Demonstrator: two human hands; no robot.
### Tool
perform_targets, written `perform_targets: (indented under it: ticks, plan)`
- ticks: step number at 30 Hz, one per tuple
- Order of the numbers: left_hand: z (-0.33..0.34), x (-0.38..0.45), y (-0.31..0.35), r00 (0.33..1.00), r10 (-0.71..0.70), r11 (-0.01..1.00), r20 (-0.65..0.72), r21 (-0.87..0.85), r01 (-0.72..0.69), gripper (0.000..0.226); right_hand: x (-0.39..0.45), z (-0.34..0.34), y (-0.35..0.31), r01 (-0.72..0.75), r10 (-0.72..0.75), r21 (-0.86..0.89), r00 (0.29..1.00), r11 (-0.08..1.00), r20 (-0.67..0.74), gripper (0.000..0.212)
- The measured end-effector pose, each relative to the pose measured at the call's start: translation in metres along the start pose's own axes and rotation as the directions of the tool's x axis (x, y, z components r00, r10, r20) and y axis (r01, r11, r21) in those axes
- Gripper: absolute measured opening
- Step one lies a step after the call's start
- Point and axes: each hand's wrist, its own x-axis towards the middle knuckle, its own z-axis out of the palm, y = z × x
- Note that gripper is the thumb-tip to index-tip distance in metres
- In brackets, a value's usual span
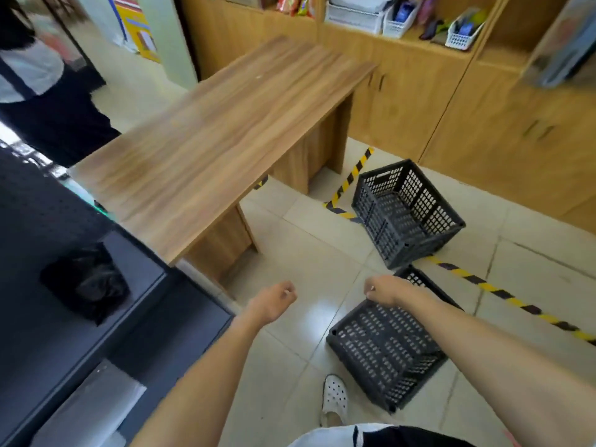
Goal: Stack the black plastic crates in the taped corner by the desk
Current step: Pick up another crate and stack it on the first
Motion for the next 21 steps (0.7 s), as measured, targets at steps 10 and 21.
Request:
perform_targets:
  ticks: [10,21]
  plan:
    - [0.013,0.082,0.067,0.962,0.117,0.982,0.247,0.114,-0.149,0.035,0.004,0.039,0.082,-0.18,0.178,0.371,0.983,0.911,0.04,0.026]
    - [0.079,0.163,0.106,0.863,0.172,0.931,0.475,0.208,-0.3,0.028,-0.021,0.165,0.114,-0.412,0.482,0.735,0.866,0.539,0.132,0.022]
